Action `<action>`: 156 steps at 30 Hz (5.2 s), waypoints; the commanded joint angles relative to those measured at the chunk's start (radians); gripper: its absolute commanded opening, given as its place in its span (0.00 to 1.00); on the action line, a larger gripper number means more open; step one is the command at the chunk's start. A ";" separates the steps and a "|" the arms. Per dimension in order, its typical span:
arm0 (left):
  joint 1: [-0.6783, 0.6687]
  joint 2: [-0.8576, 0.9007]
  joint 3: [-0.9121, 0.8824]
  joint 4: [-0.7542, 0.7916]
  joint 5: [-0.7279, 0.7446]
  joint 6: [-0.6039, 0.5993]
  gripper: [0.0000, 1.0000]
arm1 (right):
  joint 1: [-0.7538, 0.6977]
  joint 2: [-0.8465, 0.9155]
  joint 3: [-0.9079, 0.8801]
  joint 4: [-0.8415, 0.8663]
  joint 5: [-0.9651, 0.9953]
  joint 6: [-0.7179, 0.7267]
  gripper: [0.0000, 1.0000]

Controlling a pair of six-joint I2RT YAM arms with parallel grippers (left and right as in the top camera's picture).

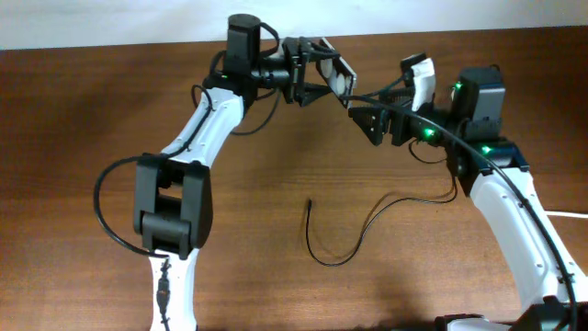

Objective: Plug charger to phone and switch on socket

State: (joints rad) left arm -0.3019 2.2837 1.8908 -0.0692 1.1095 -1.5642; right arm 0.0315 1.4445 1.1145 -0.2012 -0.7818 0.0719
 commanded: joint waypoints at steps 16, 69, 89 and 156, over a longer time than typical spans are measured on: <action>-0.130 0.003 0.018 0.069 -0.042 -0.037 0.00 | 0.114 0.016 0.017 0.001 0.455 0.087 0.87; 0.063 -0.080 0.018 0.106 -0.065 0.126 0.99 | -0.019 0.016 0.017 0.160 0.176 1.250 0.04; -0.024 -0.080 0.018 0.218 -0.142 -0.074 0.99 | 0.167 0.016 0.017 0.295 0.422 1.378 0.04; 0.403 -0.080 0.018 0.219 0.463 0.539 0.00 | 0.178 0.016 0.031 0.124 0.277 0.922 0.99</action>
State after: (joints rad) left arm 0.0925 2.2349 1.8935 0.1448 1.4830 -1.1172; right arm 0.2119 1.4670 1.1278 -0.0071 -0.4740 1.1343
